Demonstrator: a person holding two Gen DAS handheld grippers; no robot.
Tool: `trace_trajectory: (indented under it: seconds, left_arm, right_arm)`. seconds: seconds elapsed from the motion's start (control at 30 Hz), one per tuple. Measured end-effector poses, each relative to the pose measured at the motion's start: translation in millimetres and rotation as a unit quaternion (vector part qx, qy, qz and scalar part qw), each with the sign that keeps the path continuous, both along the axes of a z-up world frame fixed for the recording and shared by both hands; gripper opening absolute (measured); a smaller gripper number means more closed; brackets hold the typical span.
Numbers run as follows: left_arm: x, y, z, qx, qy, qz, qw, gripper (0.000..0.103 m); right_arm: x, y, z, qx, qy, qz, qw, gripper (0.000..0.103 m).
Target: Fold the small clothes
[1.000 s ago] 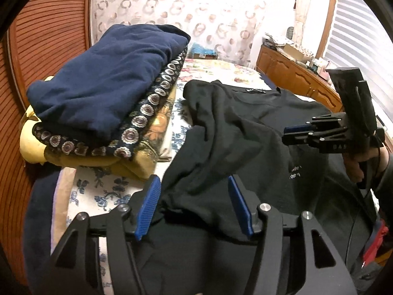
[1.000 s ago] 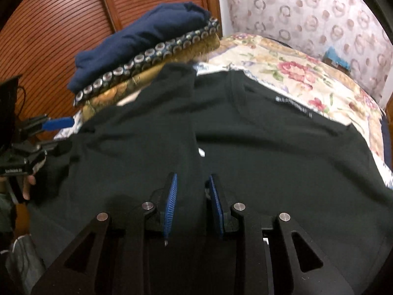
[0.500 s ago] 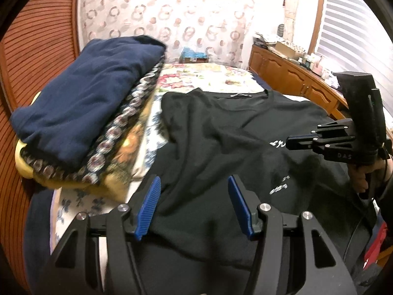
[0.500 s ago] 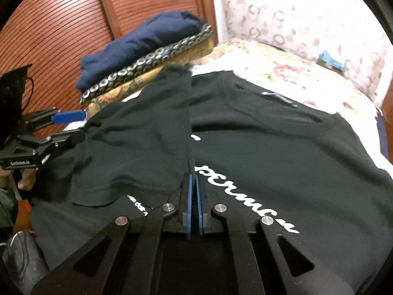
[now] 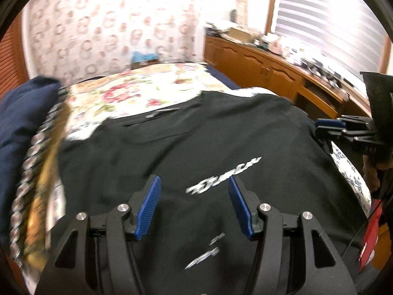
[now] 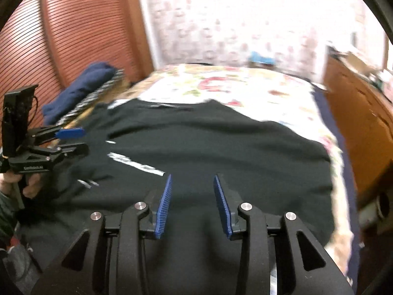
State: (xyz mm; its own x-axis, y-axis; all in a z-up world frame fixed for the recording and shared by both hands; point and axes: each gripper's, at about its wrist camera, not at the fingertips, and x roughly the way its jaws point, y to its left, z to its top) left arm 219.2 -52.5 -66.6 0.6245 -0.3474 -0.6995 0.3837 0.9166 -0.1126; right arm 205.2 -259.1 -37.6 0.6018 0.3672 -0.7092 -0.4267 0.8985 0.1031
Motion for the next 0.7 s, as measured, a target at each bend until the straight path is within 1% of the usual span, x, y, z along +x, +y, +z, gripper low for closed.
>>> trace_trajectory:
  seconds: [0.1,0.2,0.33,0.63,0.7]
  left_arm:
    - [9,-26,-6,0.004,0.012,-0.027,0.9995,0.056]
    - [16,-51,-14,0.017,0.023,-0.050,0.9983,0.057]
    - [23,-71,-19,0.027,0.031,-0.064,0.9971,0.056]
    - [31,-96,-29,0.051,0.041,-0.077,0.9949,0.057]
    - [28,-99,-30,0.059,0.027,-0.079,0.9947,0.057]
  right_arm:
    - [-4,-47,-7,-0.010,0.008,-0.053,0.998,0.035]
    - [-6,-81,-14,-0.010,0.017,-0.088,0.996,0.035]
    - [-7,-118,-25,-0.001,0.030,-0.121,0.992,0.035]
    - [4,-140,-41,0.014,0.044,-0.139,0.989,0.036]
    - [7,-140,-42,0.018,0.046,-0.139,0.989,0.037]
